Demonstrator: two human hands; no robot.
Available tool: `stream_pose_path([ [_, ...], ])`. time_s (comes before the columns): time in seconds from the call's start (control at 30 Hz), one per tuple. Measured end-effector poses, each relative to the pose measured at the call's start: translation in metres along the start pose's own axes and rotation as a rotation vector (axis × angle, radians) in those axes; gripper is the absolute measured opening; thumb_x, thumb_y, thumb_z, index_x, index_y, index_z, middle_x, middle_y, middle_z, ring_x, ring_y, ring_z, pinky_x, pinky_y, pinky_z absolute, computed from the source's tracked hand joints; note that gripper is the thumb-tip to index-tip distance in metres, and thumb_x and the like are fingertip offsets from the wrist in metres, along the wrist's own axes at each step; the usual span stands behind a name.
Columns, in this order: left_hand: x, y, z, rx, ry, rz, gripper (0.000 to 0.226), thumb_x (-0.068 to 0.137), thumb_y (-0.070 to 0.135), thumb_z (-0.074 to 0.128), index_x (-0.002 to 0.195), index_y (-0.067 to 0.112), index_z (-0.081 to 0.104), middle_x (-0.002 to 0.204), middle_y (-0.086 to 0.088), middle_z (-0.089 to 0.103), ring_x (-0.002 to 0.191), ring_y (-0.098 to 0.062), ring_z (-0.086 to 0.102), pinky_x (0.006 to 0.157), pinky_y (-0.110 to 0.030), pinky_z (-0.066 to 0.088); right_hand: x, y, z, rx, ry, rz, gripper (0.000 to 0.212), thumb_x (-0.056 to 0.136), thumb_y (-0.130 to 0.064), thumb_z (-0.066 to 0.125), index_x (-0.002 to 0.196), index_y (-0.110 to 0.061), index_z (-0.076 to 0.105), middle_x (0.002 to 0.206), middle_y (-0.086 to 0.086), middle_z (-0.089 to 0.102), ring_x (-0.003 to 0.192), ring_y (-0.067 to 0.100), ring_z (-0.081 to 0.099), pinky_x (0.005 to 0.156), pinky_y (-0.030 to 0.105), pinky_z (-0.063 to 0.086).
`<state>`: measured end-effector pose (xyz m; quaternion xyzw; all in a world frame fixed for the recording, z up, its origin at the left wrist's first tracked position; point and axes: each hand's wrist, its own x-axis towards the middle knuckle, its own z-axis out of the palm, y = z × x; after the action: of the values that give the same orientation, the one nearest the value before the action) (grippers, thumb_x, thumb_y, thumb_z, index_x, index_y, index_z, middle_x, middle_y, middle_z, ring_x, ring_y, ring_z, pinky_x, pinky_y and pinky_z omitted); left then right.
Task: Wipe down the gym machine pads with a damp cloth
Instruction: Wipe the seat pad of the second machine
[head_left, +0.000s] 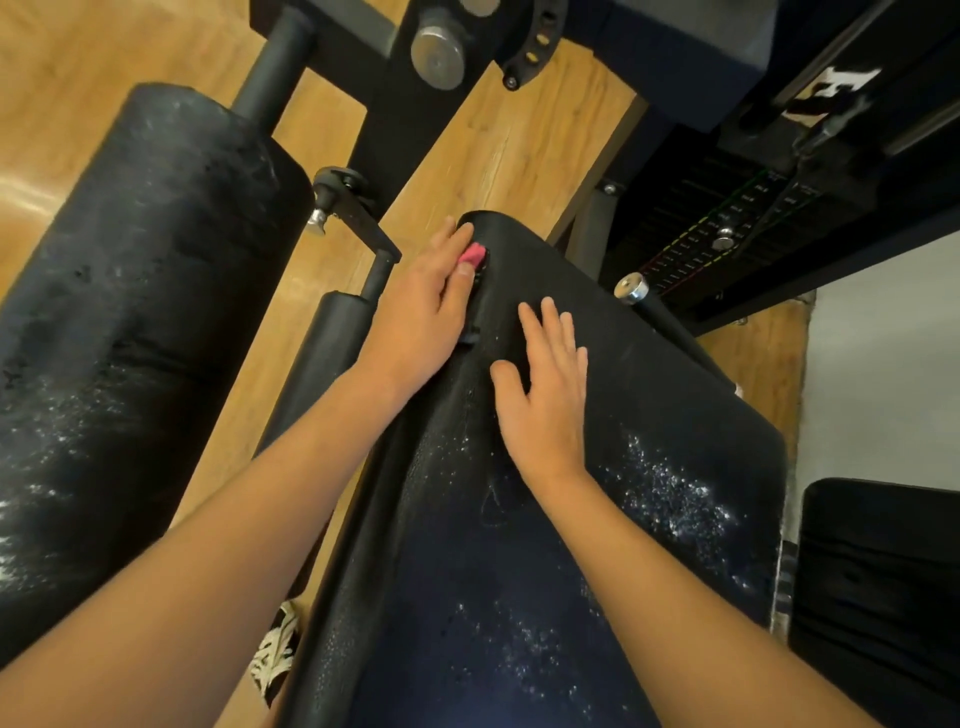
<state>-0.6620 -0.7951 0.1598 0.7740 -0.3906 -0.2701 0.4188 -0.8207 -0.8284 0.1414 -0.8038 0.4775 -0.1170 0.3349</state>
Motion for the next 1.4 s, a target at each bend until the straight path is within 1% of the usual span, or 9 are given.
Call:
stream_pose_path([
  [0.1,0.012,0.004,0.005,0.051,-0.007,0.032,0.048,0.111,0.034,0.039,0.157,0.019,0.04,0.167,-0.001,0.029,0.153,-0.012,0.024,0.126,-0.031,0.02,-0.001,0.017,-0.01,-0.09,0.051,0.046,0.063,0.1,-0.046,0.034,0.161,-0.032,0.027,0.172,-0.008,0.009,0.157,0.008,-0.004,0.128,0.043,-0.005],
  [0.2,0.026,0.008,0.009,0.096,0.002,0.04,0.05,0.111,0.038,0.036,0.158,0.02,0.038,0.167,-0.002,0.027,0.154,-0.013,0.022,0.125,-0.031,0.02,-0.006,0.03,-0.007,-0.243,0.014,0.078,0.063,0.103,-0.055,0.022,0.163,-0.038,0.01,0.172,-0.009,-0.005,0.156,0.01,-0.016,0.127,0.05,-0.008],
  [0.27,0.037,0.011,0.012,0.144,0.017,0.034,0.05,0.111,0.039,0.036,0.158,0.021,0.037,0.168,-0.003,0.026,0.155,-0.014,0.021,0.122,-0.031,0.02,-0.007,0.033,-0.003,-0.303,0.038,0.053,0.063,0.103,-0.056,0.017,0.163,-0.037,0.006,0.172,-0.008,-0.006,0.157,0.012,-0.016,0.127,0.05,-0.008],
  [0.43,0.063,0.019,0.018,0.249,-0.016,0.015,0.047,0.111,0.036,0.037,0.156,0.024,0.041,0.169,-0.002,0.023,0.154,-0.02,0.025,0.12,-0.04,0.027,-0.007,0.036,-0.001,-0.319,0.062,0.043,0.063,0.104,-0.056,0.018,0.164,-0.036,0.007,0.173,-0.005,-0.003,0.157,0.015,-0.014,0.127,0.051,-0.005],
  [0.67,0.054,0.014,0.015,0.322,-0.107,0.04,0.048,0.111,0.028,0.038,0.159,0.022,0.035,0.171,-0.002,0.014,0.158,-0.024,0.011,0.124,-0.05,0.024,-0.008,0.036,-0.002,-0.324,0.049,0.047,0.063,0.104,-0.054,0.021,0.163,-0.035,0.008,0.173,-0.004,-0.003,0.158,0.016,-0.013,0.128,0.052,-0.004],
  [0.8,0.027,0.014,0.013,0.302,-0.11,0.044,0.048,0.111,0.027,0.039,0.159,0.019,0.035,0.171,-0.002,0.012,0.158,-0.023,0.01,0.125,-0.046,0.023,-0.008,0.037,-0.003,-0.325,0.054,0.045,0.063,0.105,-0.053,0.022,0.164,-0.034,0.009,0.173,-0.003,-0.002,0.158,0.017,-0.011,0.128,0.053,-0.002],
  [1.03,-0.019,0.006,0.015,0.286,-0.025,-0.046,0.05,0.11,0.03,0.041,0.16,0.027,0.032,0.171,0.008,0.013,0.158,-0.014,0.008,0.125,-0.041,0.021,-0.006,0.037,-0.001,-0.325,0.069,0.036,0.063,0.105,-0.053,0.022,0.164,-0.034,0.01,0.173,-0.003,0.0,0.158,0.017,-0.01,0.128,0.052,-0.003],
  [1.17,0.001,0.011,0.017,0.27,0.012,-0.048,0.049,0.111,0.03,0.04,0.159,0.022,0.034,0.17,0.0,0.016,0.158,-0.02,0.011,0.125,-0.045,0.024,-0.006,0.035,-0.001,-0.317,0.076,0.032,0.063,0.105,-0.053,0.022,0.164,-0.033,0.012,0.173,-0.002,0.002,0.159,0.017,-0.009,0.128,0.052,-0.002],
  [1.4,0.026,0.01,0.012,0.304,-0.089,-0.003,0.05,0.111,0.024,0.04,0.159,0.012,0.032,0.17,-0.015,0.011,0.157,-0.029,0.012,0.126,-0.044,0.019,-0.007,0.037,0.0,-0.308,0.093,0.034,0.063,0.104,-0.053,0.022,0.164,-0.034,0.012,0.173,-0.002,0.003,0.159,0.017,-0.007,0.128,0.052,-0.002],
])
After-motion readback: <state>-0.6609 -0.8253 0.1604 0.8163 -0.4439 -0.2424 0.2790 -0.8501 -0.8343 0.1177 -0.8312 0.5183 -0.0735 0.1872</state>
